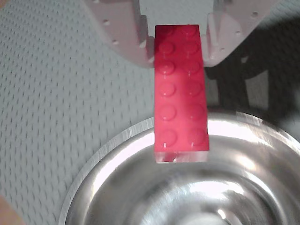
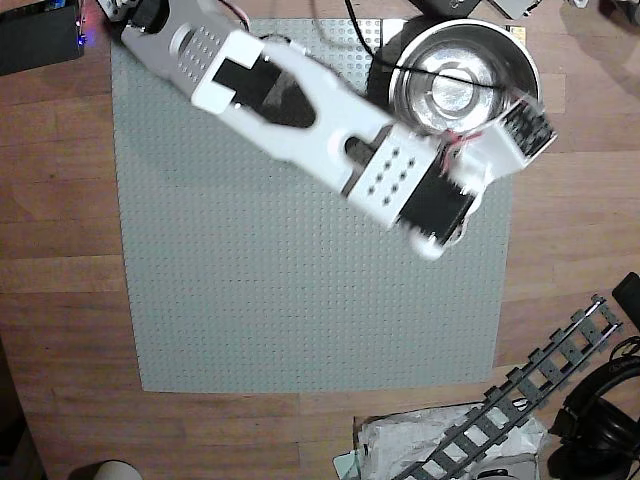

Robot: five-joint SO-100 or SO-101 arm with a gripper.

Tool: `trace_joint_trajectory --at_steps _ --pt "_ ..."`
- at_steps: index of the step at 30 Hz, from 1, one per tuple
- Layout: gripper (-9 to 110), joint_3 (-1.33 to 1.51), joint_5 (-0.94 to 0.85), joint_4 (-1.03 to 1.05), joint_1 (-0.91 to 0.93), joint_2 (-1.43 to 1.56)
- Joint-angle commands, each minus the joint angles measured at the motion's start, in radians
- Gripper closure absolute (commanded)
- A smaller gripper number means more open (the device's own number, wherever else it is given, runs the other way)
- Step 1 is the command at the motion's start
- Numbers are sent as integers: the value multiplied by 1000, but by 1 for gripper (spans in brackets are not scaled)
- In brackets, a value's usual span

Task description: Grasp a lego block and put it in the bin.

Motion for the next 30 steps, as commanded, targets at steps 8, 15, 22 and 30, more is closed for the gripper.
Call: trace_joint_trajectory --at_steps 8,15,22,30 --pt "102 -38 91 9 -133 -101" --pt "102 -84 91 8 -153 -207" --pt "102 -204 77 8 -158 -357" --pt "102 -229 81 8 -160 -403"
